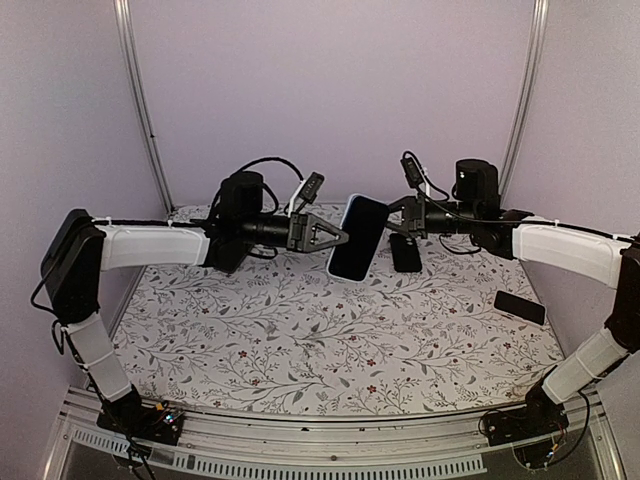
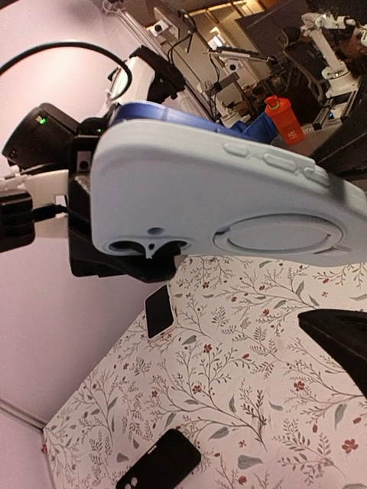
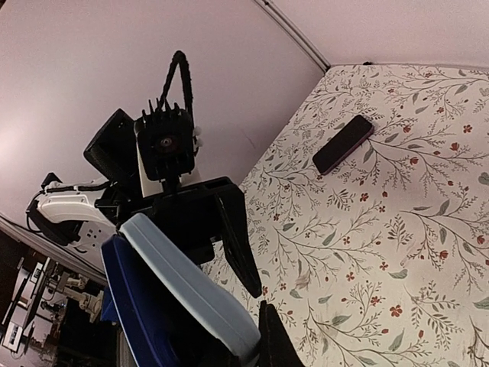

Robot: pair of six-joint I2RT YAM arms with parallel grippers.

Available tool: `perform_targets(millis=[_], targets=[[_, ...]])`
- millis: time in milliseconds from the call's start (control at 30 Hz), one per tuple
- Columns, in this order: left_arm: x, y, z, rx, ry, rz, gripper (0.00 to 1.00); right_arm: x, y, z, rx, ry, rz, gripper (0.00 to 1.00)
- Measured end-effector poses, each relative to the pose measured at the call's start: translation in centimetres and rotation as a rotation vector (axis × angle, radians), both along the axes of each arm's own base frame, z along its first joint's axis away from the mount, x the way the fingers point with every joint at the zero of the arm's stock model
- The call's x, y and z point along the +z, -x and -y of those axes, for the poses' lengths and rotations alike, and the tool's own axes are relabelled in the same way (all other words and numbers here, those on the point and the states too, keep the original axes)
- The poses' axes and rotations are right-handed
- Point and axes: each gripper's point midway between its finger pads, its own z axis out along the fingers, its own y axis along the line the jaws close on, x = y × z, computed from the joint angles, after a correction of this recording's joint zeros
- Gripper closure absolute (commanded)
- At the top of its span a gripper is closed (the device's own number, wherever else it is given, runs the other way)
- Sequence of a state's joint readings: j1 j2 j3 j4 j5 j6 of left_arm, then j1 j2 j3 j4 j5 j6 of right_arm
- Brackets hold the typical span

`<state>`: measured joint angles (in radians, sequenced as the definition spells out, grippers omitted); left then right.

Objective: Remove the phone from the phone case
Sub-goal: Pass from the left arm to the right, then remove the phone case from the phone.

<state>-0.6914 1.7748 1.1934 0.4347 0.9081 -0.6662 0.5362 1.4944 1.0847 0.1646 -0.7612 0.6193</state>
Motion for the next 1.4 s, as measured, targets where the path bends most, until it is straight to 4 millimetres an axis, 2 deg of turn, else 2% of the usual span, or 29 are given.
perform_targets(millis=[267,633,800,933,1133,1267,1400], targets=[[-3.2,-2.3,-0.7,0.147,-0.127,-0.031,0.37,-2.0,-1.3,0.8,-0.095,0.080,-0.016,1.00],[-5.9,-4.5,-1.9,0.302,-0.247,-0.041,0.37,-4.9,-3.0,1.2,-0.169,0.142,-0.069,1.00],[-5.9,-5.1,-2.4,0.356,-0.284,-0.015,0.34,-5.3,-3.5,1.6,-0.210,0.159,-0.070,1.00],[-5.6,-5.7,-2.3,0.399,-0.313,0.016,0.33,-6.5,-3.8,2.1,-0.247,0.186,-0.086,1.00],[-3.4,-5.1,-0.5,0.426,-0.315,0.028,0.31,-8.2,-4.1,2.7,-0.321,0.243,-0.094,1.00],[-2.2,-4.7,0.3,0.438,-0.280,-0.038,0.29,-9.7,-4.1,2.8,-0.383,0.303,-0.077,1.00],[-2.8,-4.8,0.5,0.457,-0.267,-0.156,0.29,-10.5,-3.6,2.3,-0.439,0.381,-0.001,1.00]])
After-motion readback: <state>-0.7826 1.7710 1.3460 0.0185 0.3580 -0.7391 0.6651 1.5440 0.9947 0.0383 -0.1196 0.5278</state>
